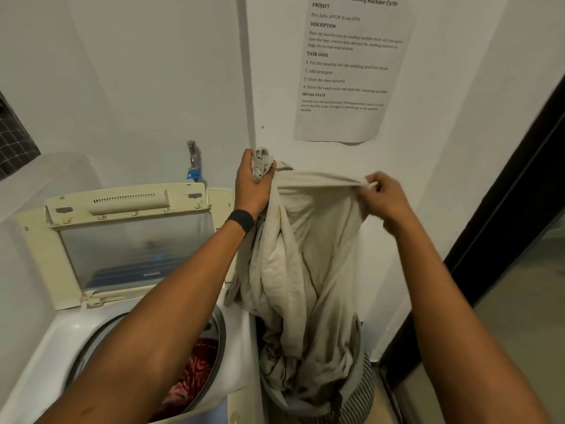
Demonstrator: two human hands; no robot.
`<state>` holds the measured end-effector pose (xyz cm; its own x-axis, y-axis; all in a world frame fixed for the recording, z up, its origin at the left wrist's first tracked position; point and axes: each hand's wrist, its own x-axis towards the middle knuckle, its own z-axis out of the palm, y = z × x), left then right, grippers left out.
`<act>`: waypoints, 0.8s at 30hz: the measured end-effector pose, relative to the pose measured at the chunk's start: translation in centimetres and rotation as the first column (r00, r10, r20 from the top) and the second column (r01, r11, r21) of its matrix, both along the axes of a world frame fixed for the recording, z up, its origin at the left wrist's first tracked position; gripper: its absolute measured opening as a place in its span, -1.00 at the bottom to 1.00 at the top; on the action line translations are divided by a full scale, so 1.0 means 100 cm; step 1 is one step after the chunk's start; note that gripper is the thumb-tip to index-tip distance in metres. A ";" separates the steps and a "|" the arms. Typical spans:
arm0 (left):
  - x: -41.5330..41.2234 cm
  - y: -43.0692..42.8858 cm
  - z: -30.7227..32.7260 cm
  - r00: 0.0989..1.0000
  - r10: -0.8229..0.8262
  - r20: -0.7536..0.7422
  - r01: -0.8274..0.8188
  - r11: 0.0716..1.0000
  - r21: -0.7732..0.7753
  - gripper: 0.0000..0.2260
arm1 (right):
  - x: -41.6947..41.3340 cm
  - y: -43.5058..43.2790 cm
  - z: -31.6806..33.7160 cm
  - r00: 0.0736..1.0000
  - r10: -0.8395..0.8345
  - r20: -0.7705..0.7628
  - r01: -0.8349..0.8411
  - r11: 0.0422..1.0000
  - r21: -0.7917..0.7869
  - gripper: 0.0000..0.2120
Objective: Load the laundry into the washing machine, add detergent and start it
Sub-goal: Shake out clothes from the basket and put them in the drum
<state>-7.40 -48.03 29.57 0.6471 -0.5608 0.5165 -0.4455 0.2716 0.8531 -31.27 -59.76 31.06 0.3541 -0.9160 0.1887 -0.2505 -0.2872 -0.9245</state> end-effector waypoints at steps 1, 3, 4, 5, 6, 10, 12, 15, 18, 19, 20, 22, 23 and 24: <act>-0.002 0.000 0.002 1.000 0.009 -0.002 -0.009 1.000 -0.011 -0.82 | 0.000 -0.002 0.026 0.997 -0.004 0.082 0.008 0.998 -0.056 -0.86; -0.009 -0.003 0.012 1.000 0.008 0.015 -0.007 0.999 -0.044 -0.83 | 0.007 -0.007 0.078 0.967 0.057 0.248 -0.022 0.990 -0.142 -0.79; -0.013 -0.005 0.017 1.000 -0.003 0.016 0.004 0.998 -0.060 -0.83 | 0.014 -0.007 0.100 0.957 0.101 0.271 -0.045 0.978 -0.204 -0.82; -0.018 -0.007 0.022 1.000 -0.017 0.007 0.018 0.997 -0.078 -0.84 | 0.021 -0.006 0.113 0.970 0.129 0.204 -0.068 0.957 -0.281 -0.88; -0.021 -0.009 0.025 0.999 -0.040 -0.011 0.039 0.994 -0.100 -0.83 | 0.029 -0.006 0.119 0.985 0.151 0.082 -0.113 0.929 -0.352 -0.94; -0.038 -0.005 0.013 0.966 -0.213 -0.145 0.202 0.975 -0.088 -0.49 | 0.053 0.016 0.079 0.921 0.309 -0.237 -0.364 0.900 -0.240 -0.82; -0.045 -0.001 0.003 0.927 -0.342 -0.157 0.345 0.939 -0.009 -0.33 | 0.055 0.027 0.046 0.891 0.403 -0.208 -0.436 0.889 -0.142 -0.85; -0.040 0.002 -0.010 0.874 -0.466 -0.136 0.482 0.864 0.146 -0.24 | 0.048 0.028 0.019 0.828 0.558 -0.056 -0.551 0.828 0.106 -0.81; -0.034 0.002 -0.013 0.866 -0.491 -0.097 0.498 0.828 0.259 -0.42 | 0.033 0.022 0.011 0.755 0.650 0.084 -0.649 0.722 0.239 -0.71; -0.035 0.002 -0.012 0.879 -0.469 -0.090 0.475 0.840 0.264 -0.50 | 0.030 0.020 0.007 0.772 0.625 0.116 -0.632 0.737 0.238 -0.70; -0.034 0.000 -0.012 0.894 -0.441 -0.083 0.447 0.859 0.249 -0.56 | 0.027 0.019 0.002 0.805 0.575 0.145 -0.592 0.770 0.238 -0.71; -0.029 -0.002 -0.014 0.918 -0.392 -0.065 0.397 0.895 0.205 -0.67 | 0.019 0.018 -0.011 0.862 0.504 0.053 -0.501 0.833 0.234 -0.72; -0.026 -0.004 -0.015 0.927 -0.370 -0.059 0.374 0.908 0.190 -0.70 | 0.014 0.016 -0.020 0.851 0.517 -0.092 -0.487 0.842 0.232 -0.72; -0.022 -0.006 -0.017 0.937 -0.344 -0.064 0.350 0.920 0.175 -0.72 | 0.009 0.014 -0.028 0.803 0.534 -0.263 -0.484 0.843 0.234 -0.75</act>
<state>-9.61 -48.59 27.85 0.4089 -0.8351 0.3681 -0.3239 0.2443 0.9140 -30.41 -58.31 28.26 0.7932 -0.5947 -0.1309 -0.3828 -0.3198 -0.8667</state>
